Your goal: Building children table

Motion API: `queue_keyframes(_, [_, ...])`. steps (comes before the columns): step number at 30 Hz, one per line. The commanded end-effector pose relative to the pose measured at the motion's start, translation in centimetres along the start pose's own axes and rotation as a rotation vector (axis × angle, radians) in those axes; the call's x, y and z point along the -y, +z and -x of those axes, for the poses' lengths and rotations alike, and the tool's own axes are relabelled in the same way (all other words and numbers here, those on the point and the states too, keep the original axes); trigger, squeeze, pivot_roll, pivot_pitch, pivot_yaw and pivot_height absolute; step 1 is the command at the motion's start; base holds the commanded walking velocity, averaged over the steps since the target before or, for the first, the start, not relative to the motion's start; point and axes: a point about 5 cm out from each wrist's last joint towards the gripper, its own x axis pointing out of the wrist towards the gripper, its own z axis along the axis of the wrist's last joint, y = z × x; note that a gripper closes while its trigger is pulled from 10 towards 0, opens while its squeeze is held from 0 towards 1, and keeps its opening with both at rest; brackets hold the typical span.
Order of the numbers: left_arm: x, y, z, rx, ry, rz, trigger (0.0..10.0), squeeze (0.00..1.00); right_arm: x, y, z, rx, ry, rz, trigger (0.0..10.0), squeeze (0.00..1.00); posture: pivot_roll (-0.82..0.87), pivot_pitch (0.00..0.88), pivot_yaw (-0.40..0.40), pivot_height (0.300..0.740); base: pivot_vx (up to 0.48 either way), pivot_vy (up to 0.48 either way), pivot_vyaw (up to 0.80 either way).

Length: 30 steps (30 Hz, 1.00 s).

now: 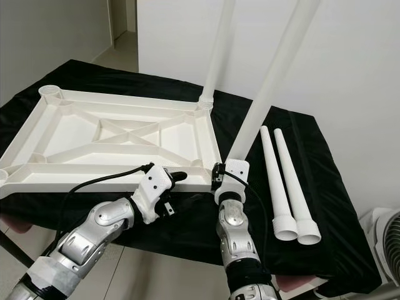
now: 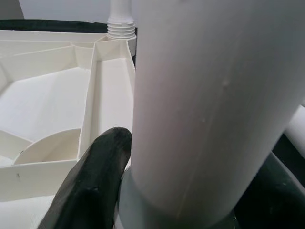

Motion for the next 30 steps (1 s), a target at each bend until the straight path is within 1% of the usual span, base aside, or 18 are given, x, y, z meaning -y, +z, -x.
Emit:
queue_keyframes(1, [-0.5, 0.0, -0.1, 0.002, 0.023, -0.014, 10.0, 0.00, 1.9, -1.0, 0.5, -0.024, -0.046, -0.007, 10.0, 1.00, 0.01, 0.000, -0.132, 0.740, 0.000, 0.000, 0.00])
queue_keyframes(2, [-0.6, 0.0, -0.1, 0.008, 0.030, -0.011, 10.0, 0.00, 1.9, -1.1, 0.7, -0.022, -0.029, -0.012, 10.0, 1.00, 0.01, 0.000, -0.132, 0.740, 0.000, 0.000, 0.00])
queue_keyframes(7, [-0.9, -0.1, 0.0, 0.010, 0.046, -0.004, 10.0, 0.00, 2.3, -1.1, 1.1, -0.002, -0.029, 0.019, 10.0, 1.00, 0.01, 0.000, -0.129, 0.740, 0.000, 0.000, 0.00])
queue_keyframes(8, [-0.9, 0.1, 0.0, 0.039, 0.050, -0.020, 10.0, 0.00, 2.5, -0.7, 1.2, 0.024, -0.009, 0.002, 10.0, 1.00, 0.00, 0.000, -0.125, 0.740, 0.000, 0.000, 0.00])
queue_keyframes(11, [-1.0, 0.1, 0.1, 0.044, 0.056, -0.026, 10.0, 0.00, 2.7, -0.5, 1.3, 0.046, -0.012, 0.007, 10.0, 1.00, 0.00, 0.000, -0.122, 0.740, 0.000, 0.000, 0.00])
queue_keyframes(12, [-1.0, 0.1, 0.1, 0.039, 0.050, -0.022, 10.0, 0.00, 3.0, -0.3, 1.5, 0.064, -0.021, 0.016, 10.0, 1.00, 0.00, 0.000, -0.122, 0.740, 0.000, 0.000, 0.00])
queue_keyframes(13, [-1.0, 0.0, 0.2, 0.037, 0.049, -0.029, 10.0, 0.00, 3.3, -0.1, 1.7, 0.089, -0.022, 0.034, 10.0, 0.98, 0.00, 0.000, -0.122, 0.740, 0.000, 0.000, 0.00])
queue_keyframes(14, [-1.0, 0.0, 0.2, 0.037, 0.049, -0.029, 10.0, 0.00, 3.3, -0.1, 1.7, 0.089, -0.022, 0.034, 10.0, 0.98, 0.00, 0.000, -0.122, 0.740, 0.000, 0.000, 0.00])
queue_keyframes(15, [-1.1, 0.0, 0.3, 0.037, 0.049, -0.038, 10.0, 0.00, 3.6, 0.0, 2.1, 0.104, -0.019, 0.045, 10.0, 0.00, 0.00, 0.000, -0.120, 0.740, 0.000, 0.000, 0.00])
queue_keyframes(16, [-1.2, 0.1, 0.4, 0.049, 0.051, -0.044, 10.0, 0.00, 3.8, 0.0, 2.7, 0.125, 0.007, 0.059, 10.0, 0.00, 0.00, 0.000, -0.121, 0.740, 0.000, 0.000, 0.00])
queue_keyframes(17, [-1.2, 0.1, 0.4, 0.049, 0.051, -0.044, 10.0, 0.00, 3.8, 0.0, 2.7, 0.125, 0.007, 0.059, 10.0, 0.00, 0.00, 0.000, -0.121, 0.740, 0.000, 0.000, 0.00])
queue_keyframes(19, [-1.5, 0.5, 0.6, 0.072, 0.051, -0.035, 10.0, 0.00, 4.1, -0.3, 3.9, 0.140, 0.057, 0.068, 10.0, 0.00, 0.00, 0.000, -0.122, 0.740, 0.000, 0.000, 0.00])
queue_keyframes(22, [-1.6, 0.8, 0.6, 0.087, 0.054, -0.035, 10.0, 0.00, 4.2, -0.6, 4.5, 0.134, 0.079, 0.077, 10.0, 0.00, 0.00, 0.000, -0.122, 0.740, 0.000, 0.000, 0.00])
queue_keyframes(23, [-1.8, 1.0, 0.5, 0.097, 0.060, -0.018, 10.0, 0.00, 4.3, -0.8, 4.8, 0.128, 0.095, 0.081, 10.0, 0.00, 0.00, 0.000, -0.122, 0.740, 0.000, 0.000, 0.00])
queue_keyframes(24, [-1.9, 1.2, 0.5, 0.109, 0.067, -0.009, 10.0, 0.00, 4.1, -1.1, 5.3, 0.115, 0.135, 0.069, 10.0, 0.00, -0.01, 0.000, -0.121, 0.740, 0.000, 0.000, 0.00])
queue_keyframes(27, [-1.9, 1.2, 0.4, 0.111, 0.060, -0.013, 10.0, 0.00, 3.5, -1.2, 5.4, 0.107, 0.184, 0.044, 10.0, 0.00, -0.01, 0.000, -0.120, 0.740, 0.000, 0.000, 0.00])
queue_keyframes(28, [-1.9, 1.2, 0.4, 0.109, 0.055, -0.017, 10.0, 0.00, 3.0, -1.3, 5.5, 0.097, 0.223, 0.035, 7.6, 0.00, -0.01, 0.000, -0.121, 0.740, 0.000, 0.000, 0.00])
queue_keyframes(30, [-1.8, 1.2, 0.4, 0.108, 0.051, -0.019, 10.0, 0.00, 2.8, -1.3, 5.5, 0.092, 0.246, 0.032, 7.8, 0.00, -0.01, 0.000, -0.121, 0.740, 0.000, 0.000, 0.00])
